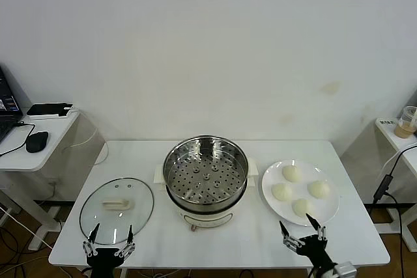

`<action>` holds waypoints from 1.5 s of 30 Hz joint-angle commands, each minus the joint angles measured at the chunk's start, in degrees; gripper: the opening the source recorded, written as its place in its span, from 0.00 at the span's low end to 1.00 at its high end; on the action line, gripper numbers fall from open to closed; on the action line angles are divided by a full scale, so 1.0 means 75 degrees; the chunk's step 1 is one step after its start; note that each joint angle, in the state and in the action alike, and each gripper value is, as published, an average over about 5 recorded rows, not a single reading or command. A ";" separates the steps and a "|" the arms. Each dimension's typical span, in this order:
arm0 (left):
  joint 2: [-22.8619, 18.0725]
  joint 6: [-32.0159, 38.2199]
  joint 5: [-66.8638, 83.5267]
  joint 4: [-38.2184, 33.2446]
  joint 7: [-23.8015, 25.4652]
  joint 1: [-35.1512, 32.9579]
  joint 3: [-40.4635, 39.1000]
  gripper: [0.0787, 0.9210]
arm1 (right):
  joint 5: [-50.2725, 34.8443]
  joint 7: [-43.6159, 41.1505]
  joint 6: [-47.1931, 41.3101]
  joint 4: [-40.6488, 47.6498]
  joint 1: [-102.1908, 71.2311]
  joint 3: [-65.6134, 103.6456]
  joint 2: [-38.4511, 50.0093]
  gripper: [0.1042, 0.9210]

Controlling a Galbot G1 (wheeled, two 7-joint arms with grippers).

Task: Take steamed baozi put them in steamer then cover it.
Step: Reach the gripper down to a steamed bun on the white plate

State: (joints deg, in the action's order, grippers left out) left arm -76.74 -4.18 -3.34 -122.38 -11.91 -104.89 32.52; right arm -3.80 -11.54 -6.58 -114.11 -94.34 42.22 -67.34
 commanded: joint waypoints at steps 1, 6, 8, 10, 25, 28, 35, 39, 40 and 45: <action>-0.0002 -0.0482 -0.0480 -0.0098 0.0239 0.0183 -0.0013 0.88 | 0.1033 -0.0092 -0.0360 0.0004 0.0428 0.0397 0.0397 0.88; -0.0042 -0.0754 -0.0853 -0.0252 0.0552 0.0282 -0.0033 0.88 | 0.2176 -0.0888 -0.0694 0.0665 0.1648 0.0653 0.1677 0.88; -0.0081 -0.0794 -0.0946 -0.0288 0.0571 0.0316 -0.0034 0.88 | 0.2550 -0.1407 -0.0771 0.1062 0.2233 0.0529 0.2197 0.88; -0.0121 -0.0823 -0.1006 -0.0312 0.0566 0.0330 -0.0019 0.88 | 0.2870 -0.1959 -0.0785 0.1527 0.2915 0.0251 0.2707 0.88; -0.0191 -0.0881 -0.1032 -0.0618 0.0405 -0.0044 0.0420 0.88 | 0.4015 -0.6056 0.0731 0.5469 0.9715 -0.5760 0.4353 0.88; -0.0202 -0.0920 -0.1023 -0.0686 0.0395 -0.0063 0.0455 0.88 | 0.4194 -0.6661 0.1171 0.6205 1.0732 -0.6753 0.4041 0.88; -0.0266 -0.0989 -0.1017 -0.0777 0.0386 -0.0066 0.0470 0.88 | 0.4246 -0.7320 0.1331 0.7438 1.1586 -0.8262 0.3198 0.88; -0.0277 -0.1052 -0.1008 -0.0835 0.0406 -0.0064 0.0489 0.88 | 0.4295 -0.7216 0.1269 0.7959 1.1677 -0.8480 0.2727 0.88; -0.0279 -0.1063 -0.1006 -0.0851 0.0411 -0.0065 0.0495 0.88 | 0.4296 -0.7196 0.1262 0.8043 1.1677 -0.8504 0.2625 0.88; -0.0276 -0.1081 -0.1007 -0.0896 0.0429 -0.0086 0.0534 0.88 | 0.4299 -0.7128 0.1248 0.8219 1.1613 -0.8598 0.2287 0.88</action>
State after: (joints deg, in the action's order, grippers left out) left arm -78.76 -12.01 -10.72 -128.94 -8.69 -105.50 36.52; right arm 27.95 -61.51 1.64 -57.62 -12.27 -16.18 -47.98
